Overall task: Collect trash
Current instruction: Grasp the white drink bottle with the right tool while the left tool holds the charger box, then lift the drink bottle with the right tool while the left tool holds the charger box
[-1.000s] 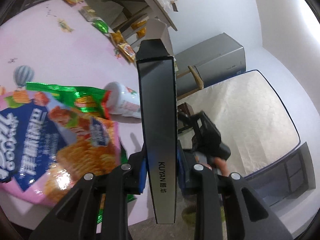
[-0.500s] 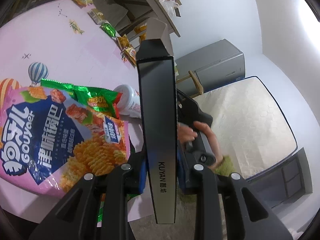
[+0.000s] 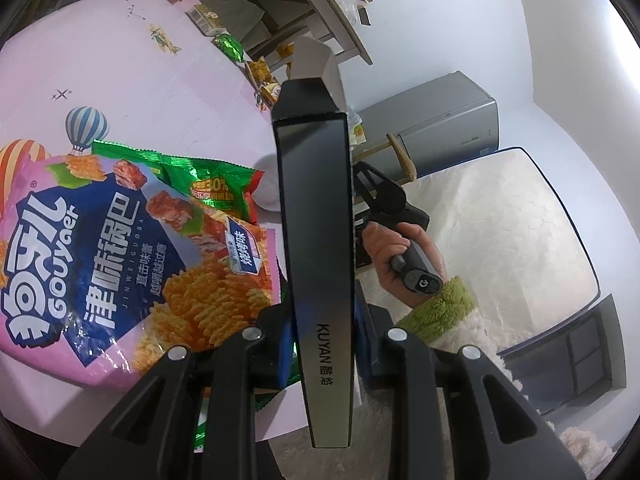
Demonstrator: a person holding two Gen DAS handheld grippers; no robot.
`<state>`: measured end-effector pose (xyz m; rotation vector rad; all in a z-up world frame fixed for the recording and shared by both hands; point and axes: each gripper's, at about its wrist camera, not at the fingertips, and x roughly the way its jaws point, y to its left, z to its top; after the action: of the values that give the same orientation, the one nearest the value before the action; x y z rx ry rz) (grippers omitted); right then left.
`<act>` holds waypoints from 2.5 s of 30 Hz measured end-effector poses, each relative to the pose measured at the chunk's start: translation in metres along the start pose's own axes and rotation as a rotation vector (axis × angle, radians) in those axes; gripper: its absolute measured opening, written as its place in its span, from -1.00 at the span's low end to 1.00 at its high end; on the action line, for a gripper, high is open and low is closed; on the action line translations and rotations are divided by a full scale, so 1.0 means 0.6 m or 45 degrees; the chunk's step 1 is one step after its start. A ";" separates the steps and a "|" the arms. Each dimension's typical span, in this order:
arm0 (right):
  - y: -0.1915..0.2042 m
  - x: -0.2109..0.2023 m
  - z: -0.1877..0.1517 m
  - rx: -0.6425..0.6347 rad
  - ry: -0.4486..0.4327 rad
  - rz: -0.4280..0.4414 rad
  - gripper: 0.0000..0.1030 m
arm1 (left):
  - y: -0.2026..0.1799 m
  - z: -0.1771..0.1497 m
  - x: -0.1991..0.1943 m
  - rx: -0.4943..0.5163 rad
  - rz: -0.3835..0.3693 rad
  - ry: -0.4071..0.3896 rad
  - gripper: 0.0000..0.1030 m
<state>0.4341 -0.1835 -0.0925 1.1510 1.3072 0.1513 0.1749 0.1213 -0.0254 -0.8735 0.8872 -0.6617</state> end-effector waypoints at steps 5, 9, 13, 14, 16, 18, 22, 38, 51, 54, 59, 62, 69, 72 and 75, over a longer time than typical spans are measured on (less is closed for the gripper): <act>-0.006 -0.029 0.022 -0.091 0.042 -0.068 0.22 | 0.000 0.001 0.004 -0.004 0.015 0.006 -0.54; -0.009 -0.049 0.035 -0.167 0.064 -0.140 0.22 | -0.006 0.002 0.010 -0.005 0.027 0.007 -0.54; -0.009 -0.064 0.040 -0.228 0.079 -0.210 0.21 | -0.009 0.002 0.015 -0.004 0.039 0.014 -0.54; -0.006 -0.068 0.041 -0.257 0.083 -0.236 0.21 | -0.010 0.001 0.017 -0.004 0.041 0.015 -0.54; -0.001 -0.070 0.042 -0.300 0.087 -0.286 0.21 | -0.011 0.000 0.020 -0.001 0.049 0.016 -0.54; 0.012 -0.073 0.040 -0.377 0.091 -0.361 0.20 | -0.013 0.001 0.022 0.001 0.054 0.018 -0.54; 0.036 -0.068 0.019 -0.554 0.107 -0.532 0.20 | -0.015 0.003 0.025 0.008 0.060 0.019 -0.54; 0.020 -0.053 -0.165 -0.880 0.008 -0.645 0.17 | -0.035 0.000 0.031 0.065 0.070 0.003 -0.54; 0.000 -0.075 -0.215 -0.904 0.009 -0.586 0.18 | -0.053 -0.007 0.047 0.103 0.086 0.023 -0.54; -0.006 -0.084 -0.214 -0.894 0.007 -0.571 0.18 | -0.053 -0.005 0.049 0.108 0.086 0.026 -0.54; -0.014 -0.096 -0.212 -0.881 -0.004 -0.556 0.18 | -0.053 -0.003 0.051 0.111 0.088 0.028 -0.54; -0.014 -0.095 -0.213 -0.875 -0.010 -0.552 0.18 | -0.052 -0.003 0.051 0.115 0.090 0.028 -0.54; -0.015 -0.095 -0.215 -0.867 -0.017 -0.547 0.18 | -0.054 -0.003 0.052 0.128 0.096 0.024 -0.54; -0.016 -0.097 -0.216 -0.867 -0.017 -0.546 0.19 | -0.059 -0.005 0.052 0.149 0.105 0.015 -0.54; -0.017 -0.099 -0.216 -0.853 -0.023 -0.538 0.19 | -0.061 -0.006 0.049 0.157 0.118 0.006 -0.54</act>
<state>0.3053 -0.1539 -0.0385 0.3007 1.3113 0.2423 0.1808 0.0787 -0.0063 -0.7164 0.8764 -0.6314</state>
